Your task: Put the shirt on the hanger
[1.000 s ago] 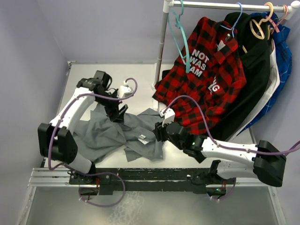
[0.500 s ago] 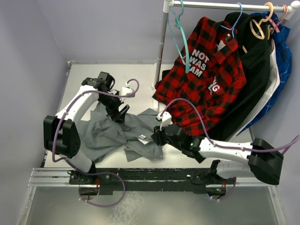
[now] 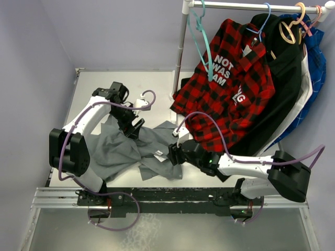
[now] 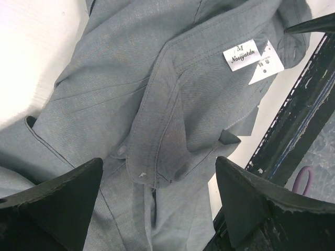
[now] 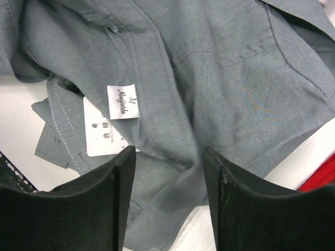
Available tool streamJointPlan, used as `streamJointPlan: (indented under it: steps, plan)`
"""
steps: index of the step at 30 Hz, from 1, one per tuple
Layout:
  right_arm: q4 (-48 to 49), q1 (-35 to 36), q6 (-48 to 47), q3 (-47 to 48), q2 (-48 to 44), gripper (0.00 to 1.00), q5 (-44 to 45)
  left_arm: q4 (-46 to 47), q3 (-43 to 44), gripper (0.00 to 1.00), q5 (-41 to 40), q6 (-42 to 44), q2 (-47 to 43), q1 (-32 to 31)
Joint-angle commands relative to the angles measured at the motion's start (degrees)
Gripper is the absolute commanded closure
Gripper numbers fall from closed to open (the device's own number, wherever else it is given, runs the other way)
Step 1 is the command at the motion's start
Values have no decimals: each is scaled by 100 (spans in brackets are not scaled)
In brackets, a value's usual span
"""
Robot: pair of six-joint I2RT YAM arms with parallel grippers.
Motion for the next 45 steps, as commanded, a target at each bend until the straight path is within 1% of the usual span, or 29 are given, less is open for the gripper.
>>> streamJointPlan:
  steps: [1, 5, 7, 8, 13, 14, 20, 25, 27, 30, 34, 38, 41, 45]
  plan:
    - [69, 1, -163, 199, -198, 40, 298, 26, -34, 10, 27, 12, -23, -35]
    - [15, 0, -95, 139, -157, 39, 362, 40, -51, 11, -53, -6, 4, -52]
    - [14, -3, 4, 103, -95, 41, 301, 37, -51, 11, -59, -1, 10, -58]
    - [42, -4, 69, 79, -75, 43, 248, 32, -50, 11, -61, 5, 5, -61]
    - [237, -2, 238, 32, 11, 60, 80, 27, -34, 11, -77, -13, 27, -67]
    - [259, -4, 240, 56, 49, 62, 67, 26, -37, 11, -71, -25, 24, -73]
    - [295, 0, 236, 375, 471, 63, -271, -54, 72, 12, -149, -153, 164, -96]
    - [359, 0, 249, 442, 676, 66, -434, -105, 73, 12, -178, -156, 124, -101]
    - [360, -6, 262, 427, 688, 70, -484, -118, 78, 12, -184, -165, 115, -101]
    - [248, -4, 292, 423, 608, 80, -637, -154, 90, 12, -137, -168, 85, -105]
    - [-200, 3, 143, 465, 59, 89, -322, -202, 120, 12, -111, -168, 51, -100]
    - [-890, 2, 58, 533, -985, 100, 373, -243, 132, 12, -87, -172, 12, -101]
    - [-1403, 2, 35, 611, -1855, 100, 725, -269, 143, 12, -9, -204, 20, -100]
    - [-1889, 0, 91, 637, -2472, 100, 876, -306, 152, 12, 97, -294, 69, -136]
